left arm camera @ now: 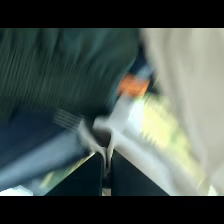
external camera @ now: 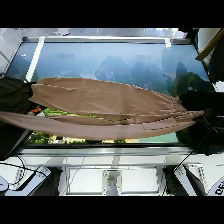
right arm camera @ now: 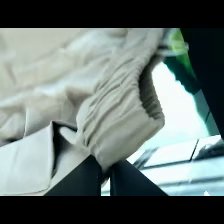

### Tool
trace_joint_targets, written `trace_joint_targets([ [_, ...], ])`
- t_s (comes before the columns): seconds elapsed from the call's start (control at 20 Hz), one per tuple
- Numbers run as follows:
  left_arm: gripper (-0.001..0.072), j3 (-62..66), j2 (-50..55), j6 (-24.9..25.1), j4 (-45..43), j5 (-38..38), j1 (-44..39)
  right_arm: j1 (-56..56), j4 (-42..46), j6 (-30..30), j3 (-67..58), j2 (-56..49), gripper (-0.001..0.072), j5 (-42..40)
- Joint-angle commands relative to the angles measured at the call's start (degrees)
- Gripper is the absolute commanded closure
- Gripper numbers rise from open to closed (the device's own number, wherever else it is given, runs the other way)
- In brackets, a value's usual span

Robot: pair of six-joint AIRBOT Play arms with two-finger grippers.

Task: Fold the clothes and pants, and hang the long-sleeved shirts on hangers.

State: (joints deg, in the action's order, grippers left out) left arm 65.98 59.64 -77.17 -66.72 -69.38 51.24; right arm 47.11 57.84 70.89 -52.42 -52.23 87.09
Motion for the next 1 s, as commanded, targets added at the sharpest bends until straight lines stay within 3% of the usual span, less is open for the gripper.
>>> trace_joint_targets([
  [0.0,0.0698,1.90,1.81,-8.07,1.18,17.38,-7.21,-7.04,0.85,5.35,-1.16,-3.10,0.0687,-10.47],
  [0.15,0.0698,4.17,8.11,-10.80,1.18,27.85,-13.97,-13.27,0.81,8.87,-1.97,-10.47,0.0687,-24.22],
  [0.3,0.0699,7.98,15.93,-13.22,0.33,35.58,-19.17,-16.74,-0.02,12.68,-4.90,-19.76,0.0686,-33.03],
  [0.4,0.0699,11.15,21.20,-15.50,-0.92,39.10,-21.31,-18.01,-1.51,13.16,-7.91,-25.51,0.0686,-36.37],
  [0.65,0.0699,15.80,31.63,-15.45,-5.44,43.85,-27.23,-22.91,-2.80,14.19,-14.67,-36.37,0.0685,-43.36],
  [0.95,0.0699,15.85,36.63,-15.47,-5.44,53.16,-29.38,-24.94,-2.80,21.42,-14.88,-38.64,0.0685,-52.28],
])
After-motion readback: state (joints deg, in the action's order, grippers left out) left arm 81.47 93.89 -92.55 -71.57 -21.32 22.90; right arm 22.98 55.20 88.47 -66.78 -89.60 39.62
